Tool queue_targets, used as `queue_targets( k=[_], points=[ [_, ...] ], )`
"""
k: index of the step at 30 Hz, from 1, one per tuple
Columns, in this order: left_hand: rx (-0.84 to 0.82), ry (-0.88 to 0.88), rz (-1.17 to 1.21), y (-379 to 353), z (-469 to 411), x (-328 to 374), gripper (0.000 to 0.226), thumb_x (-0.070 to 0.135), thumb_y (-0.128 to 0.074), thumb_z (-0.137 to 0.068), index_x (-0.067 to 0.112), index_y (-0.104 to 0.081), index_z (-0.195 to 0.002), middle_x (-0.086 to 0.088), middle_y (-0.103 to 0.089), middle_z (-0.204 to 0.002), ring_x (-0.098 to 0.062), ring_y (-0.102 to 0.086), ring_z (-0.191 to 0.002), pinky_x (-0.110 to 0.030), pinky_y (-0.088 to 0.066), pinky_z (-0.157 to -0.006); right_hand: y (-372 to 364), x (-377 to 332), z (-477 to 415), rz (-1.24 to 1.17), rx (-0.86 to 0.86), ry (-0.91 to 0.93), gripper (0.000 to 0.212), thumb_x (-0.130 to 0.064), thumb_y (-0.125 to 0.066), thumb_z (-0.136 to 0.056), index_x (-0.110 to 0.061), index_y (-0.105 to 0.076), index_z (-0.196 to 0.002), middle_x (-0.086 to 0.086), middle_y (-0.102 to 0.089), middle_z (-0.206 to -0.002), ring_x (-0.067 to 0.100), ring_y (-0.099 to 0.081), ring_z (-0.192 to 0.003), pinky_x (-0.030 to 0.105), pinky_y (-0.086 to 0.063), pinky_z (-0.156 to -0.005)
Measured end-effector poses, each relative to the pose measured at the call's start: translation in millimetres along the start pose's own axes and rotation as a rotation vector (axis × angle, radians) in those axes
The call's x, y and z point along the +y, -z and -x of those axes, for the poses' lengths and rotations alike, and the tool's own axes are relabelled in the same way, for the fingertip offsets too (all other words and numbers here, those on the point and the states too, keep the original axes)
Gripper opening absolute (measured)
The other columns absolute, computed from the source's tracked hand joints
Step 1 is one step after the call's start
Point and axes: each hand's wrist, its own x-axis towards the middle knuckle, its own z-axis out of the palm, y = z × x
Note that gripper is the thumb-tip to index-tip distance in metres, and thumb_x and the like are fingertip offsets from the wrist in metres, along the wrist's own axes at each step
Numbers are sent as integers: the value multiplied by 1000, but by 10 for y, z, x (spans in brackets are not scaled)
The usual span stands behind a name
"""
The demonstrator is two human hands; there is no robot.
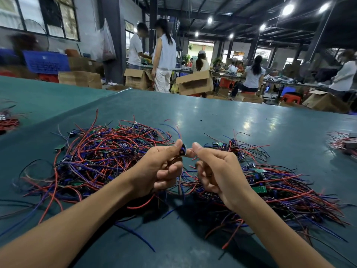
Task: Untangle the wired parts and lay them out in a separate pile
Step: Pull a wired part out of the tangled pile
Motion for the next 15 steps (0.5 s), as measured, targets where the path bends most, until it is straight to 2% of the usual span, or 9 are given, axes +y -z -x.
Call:
queue_targets(
  k=[2, 4, 6, 7, 8, 10, 12, 15],
  points=[
    [-30, 51, -13, -17, 22, 20, 52, 53, -56, -97, 10, -56, -69, 4, -28, -45, -1, -20, -29, -8, -24, -31, -6, 19, -1, 5, -63, -35, 48, -47, -72, -82, -1, -73, -94, 2, -46, -57, 12, -37, -38, 13, -23, -37],
    [-46, 97, -39, -38, 41, 56, 57, 55, -48, -98, 15, -54, -58, 6, -28, -40, -1, -18, -26, -7, -23, -30, -3, 23, 1, -22, -101, -17, 45, -45, -74, -79, -4, -76, -98, 3, -47, -57, 12, -39, -39, 14, -25, -36],
    [-72, 117, -83, -62, 65, 87, 61, 54, -42, -100, 16, -62, -58, 8, -32, -38, -1, -20, -24, -7, -23, -29, -1, 9, 7, -33, -135, 7, 36, -39, -75, -77, -16, -80, -103, 17, -57, -65, 10, -43, -42, 17, -29, -36],
    [-85, 120, -110, -70, 73, 91, 63, 53, -38, -101, 16, -66, -59, 9, -34, -38, 0, -21, -24, -7, -22, -29, -1, 7, 6, -30, -147, 19, 34, -36, -76, -77, -18, -80, -105, 25, -64, -76, 10, -44, -43, 18, -31, -36],
    [-90, 120, -129, -75, 76, 83, 64, 52, -36, -102, 17, -68, -59, 9, -34, -37, 0, -22, -23, -7, -22, -29, -1, 9, 2, -33, -152, 32, 33, -32, -76, -77, -17, -80, -106, 27, -67, -83, 10, -45, -44, 18, -33, -35],
    [-76, 104, -139, -86, 75, 66, 61, 52, -40, -101, 16, -64, -57, 8, -33, -36, -2, -22, -23, -6, -21, -30, 1, 9, -7, -74, -135, 49, 33, -25, -76, -76, -10, -78, -106, 20, -69, -86, 11, -46, -44, 20, -35, -35],
    [-75, 75, -114, -58, 66, 46, 53, 47, -47, -101, 14, -66, -64, 6, -37, -40, -1, -24, -25, -7, -23, -30, 3, -3, -19, -131, -90, 43, 38, -20, -76, -75, -4, -73, -109, 22, -71, -96, 13, -49, -48, 23, -38, -36],
    [-51, 25, -58, -1, 43, 12, 32, 34, -59, -98, 8, -76, -104, 2, -48, -54, 0, -28, -32, -10, -27, -32, 22, -29, -39, -238, 2, 15, 29, -13, -74, -76, -8, -67, -104, 14, -68, -89, 19, -57, -63, 25, -37, -37]
  ],
)
